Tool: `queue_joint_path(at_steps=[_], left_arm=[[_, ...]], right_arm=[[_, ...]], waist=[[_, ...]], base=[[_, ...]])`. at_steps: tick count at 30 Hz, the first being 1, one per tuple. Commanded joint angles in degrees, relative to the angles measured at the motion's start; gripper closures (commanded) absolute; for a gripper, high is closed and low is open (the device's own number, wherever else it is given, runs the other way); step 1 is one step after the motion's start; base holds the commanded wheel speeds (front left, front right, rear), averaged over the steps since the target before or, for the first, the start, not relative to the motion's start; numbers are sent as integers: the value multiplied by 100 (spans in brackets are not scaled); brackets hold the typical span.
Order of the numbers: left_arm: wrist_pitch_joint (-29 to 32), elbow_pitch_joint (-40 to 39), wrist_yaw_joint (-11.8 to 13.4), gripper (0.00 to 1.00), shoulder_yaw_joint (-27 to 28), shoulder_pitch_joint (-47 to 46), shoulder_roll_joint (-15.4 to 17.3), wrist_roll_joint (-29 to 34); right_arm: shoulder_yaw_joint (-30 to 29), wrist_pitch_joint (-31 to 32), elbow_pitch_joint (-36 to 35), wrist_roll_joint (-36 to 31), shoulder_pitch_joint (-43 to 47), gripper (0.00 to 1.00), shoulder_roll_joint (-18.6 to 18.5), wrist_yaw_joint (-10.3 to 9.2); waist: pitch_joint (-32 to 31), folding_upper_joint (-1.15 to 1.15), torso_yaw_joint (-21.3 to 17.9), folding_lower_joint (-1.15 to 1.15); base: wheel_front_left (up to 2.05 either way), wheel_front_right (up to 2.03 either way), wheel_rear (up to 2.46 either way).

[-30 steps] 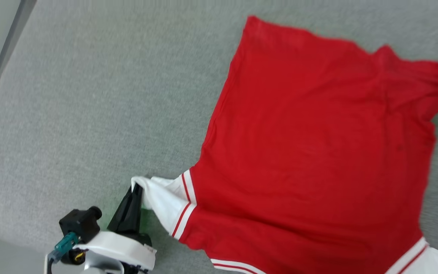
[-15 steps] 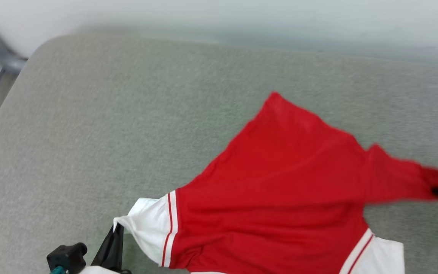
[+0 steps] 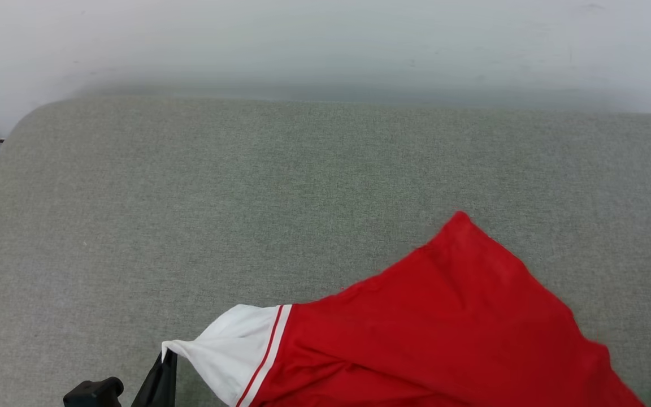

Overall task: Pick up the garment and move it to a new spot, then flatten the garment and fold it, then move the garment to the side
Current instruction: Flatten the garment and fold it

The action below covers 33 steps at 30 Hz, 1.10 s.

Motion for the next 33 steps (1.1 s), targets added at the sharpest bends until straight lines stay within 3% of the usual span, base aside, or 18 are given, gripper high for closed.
queue_joint_path(at_steps=[1, 9, 10, 11, 16, 23, 27, 33], left_arm=[[7, -23, 13, 100, -6, 48, 41, -20], [5, -22, 48, 100, -17, 47, 66, -37], [2, -25, 46, 100, -17, 52, 69, -39], [0, -31, 55, 100, -23, 54, 69, -39], [0, -74, 81, 100, -58, 61, 80, -9], [40, -216, 89, 100, -124, -19, 112, 36], [61, -328, 66, 100, -210, -181, 113, 60], [27, -395, 25, 100, -299, -407, 67, 106]], right_arm=[[-5, 75, -8, -68, 284, 100, 122, -6], [-233, -192, -17, -196, 643, 100, 670, -6], [-319, -266, -61, -232, 594, 80, 716, -6], [-428, -351, -99, -269, 527, 0, 755, -6], [-955, -685, -421, -366, 200, 0, 913, -5], [-1329, -773, -1122, -532, -550, 0, 839, -5], [-1104, -476, -1509, -713, -1539, 0, 729, -5], [-367, 192, -1522, -852, -2580, 0, 572, -5]], waist=[[6, 0, 4, 1], [-3, 0, -8, 1], [-10, 0, -12, 1], [-18, 0, -15, 1], [-82, 0, -23, 1], [-44, 0, 80, 1], [159, 0, 244, 1], [452, 0, 451, 1]], base=[[0, 0, 0], [0, 0, 0], [0, 0, 0], [0, 0, 0], [0, 0, 0], [0, 0, 0], [0, 0, 0], [0, 0, 0]])
